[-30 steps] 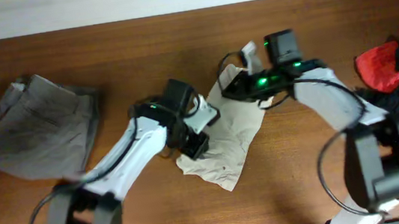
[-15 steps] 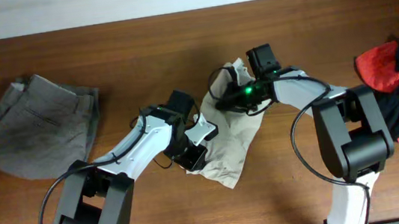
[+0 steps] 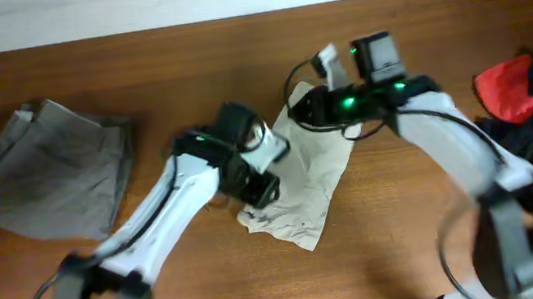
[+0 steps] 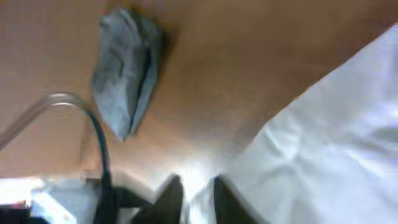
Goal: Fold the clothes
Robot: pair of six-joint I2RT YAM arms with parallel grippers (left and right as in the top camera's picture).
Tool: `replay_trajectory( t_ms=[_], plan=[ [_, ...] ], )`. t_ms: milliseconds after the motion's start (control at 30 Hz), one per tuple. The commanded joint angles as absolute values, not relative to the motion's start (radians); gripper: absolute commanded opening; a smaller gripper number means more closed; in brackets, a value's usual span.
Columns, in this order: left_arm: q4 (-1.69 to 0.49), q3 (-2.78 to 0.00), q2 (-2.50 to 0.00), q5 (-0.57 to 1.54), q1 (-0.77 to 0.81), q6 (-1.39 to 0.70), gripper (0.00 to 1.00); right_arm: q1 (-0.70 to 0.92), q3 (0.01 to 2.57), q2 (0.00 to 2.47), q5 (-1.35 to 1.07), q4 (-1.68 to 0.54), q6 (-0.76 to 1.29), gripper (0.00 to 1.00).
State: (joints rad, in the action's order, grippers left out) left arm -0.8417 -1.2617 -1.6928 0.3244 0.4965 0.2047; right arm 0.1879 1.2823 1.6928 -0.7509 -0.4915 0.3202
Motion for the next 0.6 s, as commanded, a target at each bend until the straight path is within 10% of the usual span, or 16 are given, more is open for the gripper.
replay_trajectory(
  t_ms=[0, 200, 567],
  plan=[
    [-0.764, -1.290, -1.626, 0.274, 0.450, 0.133, 0.83, 0.151, 1.296, 1.554, -0.567, -0.570, 0.290, 0.35],
    [-0.626, -1.290, -1.706, 0.521, 0.384, 0.175, 0.99, 0.116, 1.296, 1.322, -0.378, -0.785, 0.221, 0.61],
    [-0.573, -1.386, -2.039, 0.751, 0.344, 0.181, 0.99, 0.117, 1.296, 1.116, -0.372, -1.010, 0.130, 0.62]
  ],
)
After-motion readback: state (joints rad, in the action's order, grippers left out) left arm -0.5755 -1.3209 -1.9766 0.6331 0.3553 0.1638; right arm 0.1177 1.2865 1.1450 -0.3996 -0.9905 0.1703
